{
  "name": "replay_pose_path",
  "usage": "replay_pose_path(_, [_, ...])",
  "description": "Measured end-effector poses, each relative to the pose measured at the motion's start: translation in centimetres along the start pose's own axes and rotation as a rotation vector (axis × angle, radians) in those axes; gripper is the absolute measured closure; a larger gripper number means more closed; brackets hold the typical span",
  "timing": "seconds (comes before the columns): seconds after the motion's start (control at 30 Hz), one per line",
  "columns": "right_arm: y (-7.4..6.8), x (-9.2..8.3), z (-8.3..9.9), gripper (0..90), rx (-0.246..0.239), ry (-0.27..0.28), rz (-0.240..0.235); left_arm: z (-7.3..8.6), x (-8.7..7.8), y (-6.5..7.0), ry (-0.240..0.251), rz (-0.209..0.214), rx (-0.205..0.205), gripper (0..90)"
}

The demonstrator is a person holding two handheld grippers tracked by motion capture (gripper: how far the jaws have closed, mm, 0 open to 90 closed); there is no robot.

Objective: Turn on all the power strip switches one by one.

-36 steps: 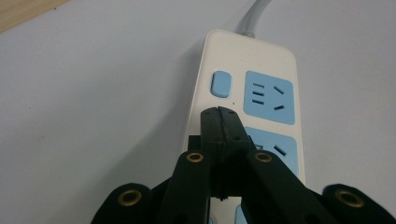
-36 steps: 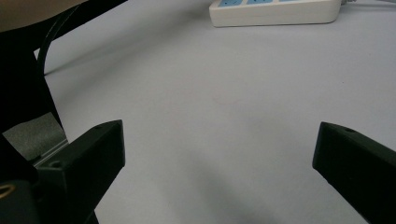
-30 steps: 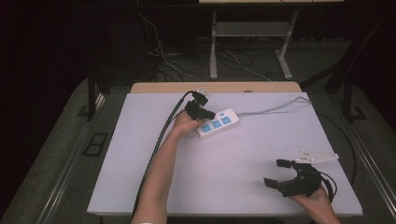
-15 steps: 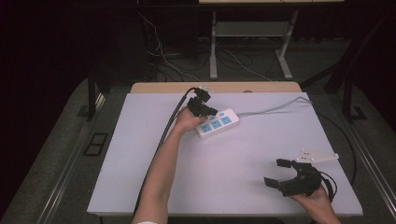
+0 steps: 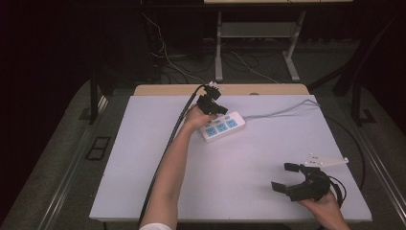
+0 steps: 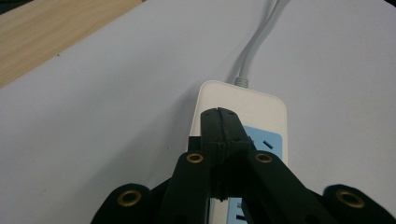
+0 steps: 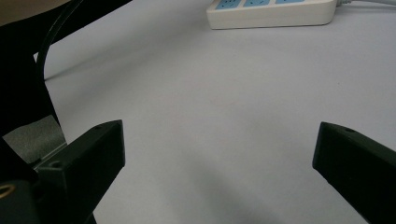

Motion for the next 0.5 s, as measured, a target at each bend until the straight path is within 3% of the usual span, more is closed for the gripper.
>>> replay_pose_path(0.5, [0.0, -0.1, 0.0, 2.2, -0.004, 0.000, -0.003, 0.6, 1.8, 0.4, -0.025, 0.005, 0.004, 89.3])
Point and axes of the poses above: each handheld gripper's, and its own axes: x roughly forward along the jaws, z roughly out of its underside, y roughly to its right, the point moved 8 cm from there along x, roughly forward along the jaws, and after that the axes turned 3 degrees about x, right-handed, at the moved point
